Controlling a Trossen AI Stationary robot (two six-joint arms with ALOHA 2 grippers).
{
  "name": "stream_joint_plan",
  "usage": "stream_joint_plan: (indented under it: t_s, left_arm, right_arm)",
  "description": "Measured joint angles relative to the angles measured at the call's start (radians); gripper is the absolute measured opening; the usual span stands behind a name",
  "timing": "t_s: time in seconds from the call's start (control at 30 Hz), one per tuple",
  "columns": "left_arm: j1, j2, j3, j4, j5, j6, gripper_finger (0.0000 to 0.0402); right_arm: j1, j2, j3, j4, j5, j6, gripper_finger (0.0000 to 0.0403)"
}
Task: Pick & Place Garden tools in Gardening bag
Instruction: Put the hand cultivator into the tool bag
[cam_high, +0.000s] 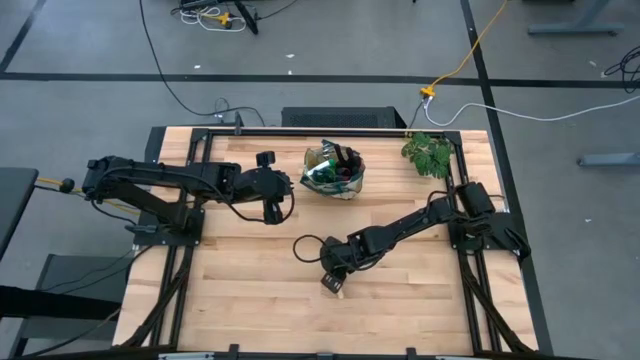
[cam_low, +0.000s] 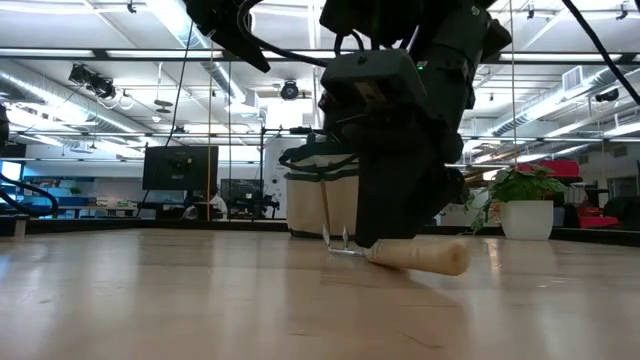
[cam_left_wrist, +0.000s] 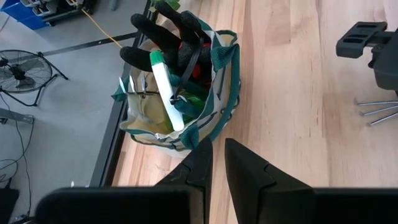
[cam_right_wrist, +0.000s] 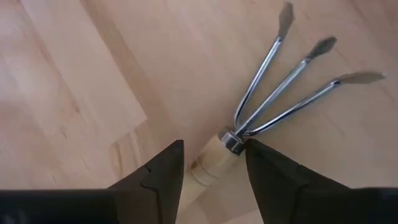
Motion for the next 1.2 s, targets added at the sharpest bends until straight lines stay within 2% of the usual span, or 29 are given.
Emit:
stream_joint_plan:
  t_s: [0.6, 0.77, 1.0, 1.2]
  left_arm:
    - [0.000, 0.000, 0.000, -0.001, 0.000, 0.000, 0.0048]
    - [0.000, 0.000, 0.000, -0.001, 0.000, 0.000, 0.0048]
    - [0.000, 0.000, 0.000, -0.001, 0.000, -0.001, 0.0048]
    - [0.000, 0.000, 0.000, -0.001, 0.000, -0.001, 0.0048]
  right_arm:
    - [0.001, 0.004, 0.001, -0.025, 0.020, 0.002, 0.0141]
    - [0.002, 0.004, 0.001, -0.051, 0.046, 0.009, 0.0111]
    - [0.002, 0.004, 0.002, -0.054, 0.045, -0.004, 0.0038]
    - [0.001, -0.002, 0.001, -0.049, 0.037, -0.050, 0.0032]
